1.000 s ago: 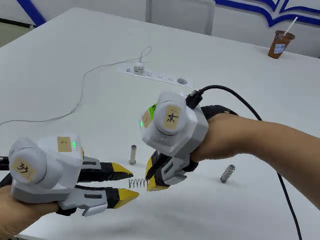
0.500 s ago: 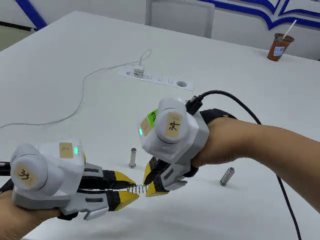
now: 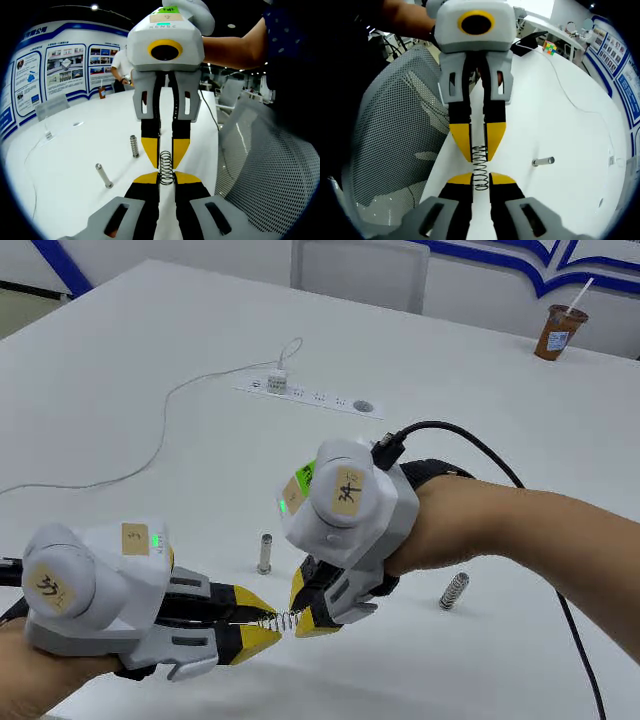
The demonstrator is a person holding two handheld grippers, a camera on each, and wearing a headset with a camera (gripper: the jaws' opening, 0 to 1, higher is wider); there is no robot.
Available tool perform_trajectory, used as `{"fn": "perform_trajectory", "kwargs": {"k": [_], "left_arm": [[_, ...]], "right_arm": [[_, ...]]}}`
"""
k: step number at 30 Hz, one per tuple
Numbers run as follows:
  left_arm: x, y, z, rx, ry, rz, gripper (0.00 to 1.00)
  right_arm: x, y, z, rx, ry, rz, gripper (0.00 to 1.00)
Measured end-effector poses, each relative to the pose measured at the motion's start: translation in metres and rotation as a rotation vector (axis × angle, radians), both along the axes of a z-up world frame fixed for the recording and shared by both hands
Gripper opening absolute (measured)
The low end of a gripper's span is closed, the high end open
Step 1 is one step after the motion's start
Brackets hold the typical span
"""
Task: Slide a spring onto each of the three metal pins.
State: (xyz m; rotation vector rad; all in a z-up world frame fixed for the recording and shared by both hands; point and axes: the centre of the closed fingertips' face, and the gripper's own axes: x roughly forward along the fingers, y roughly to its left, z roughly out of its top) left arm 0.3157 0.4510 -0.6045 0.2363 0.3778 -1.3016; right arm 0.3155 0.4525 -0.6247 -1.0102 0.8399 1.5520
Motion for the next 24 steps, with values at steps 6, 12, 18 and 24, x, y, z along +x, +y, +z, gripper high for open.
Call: {"fn": "perform_trajectory", "kwargs": {"k": [6,12,18,24], "left_arm": [[0.0,-0.002,0.008,-0.031,0.003,-0.001,0.1],[-0.001,-0.004,0.009,-0.034,0.004,0.001,0.1],[0.001,-0.004,0.008,-0.032,0.006,0.013,0.1],[0.002,-0.003,0.003,-0.016,0.004,0.021,0.1]], "right_arm": [[0.0,-0.003,-0.004,-0.005,0.006,-0.005,0.13],[0.001,-0.004,-0.004,0.003,0.004,-0.005,0.13],[0.003,-0.003,0.002,0.008,-0.001,-0.028,0.12],[0.005,0.003,0.013,0.032,0.005,-0.046,0.12]]}}
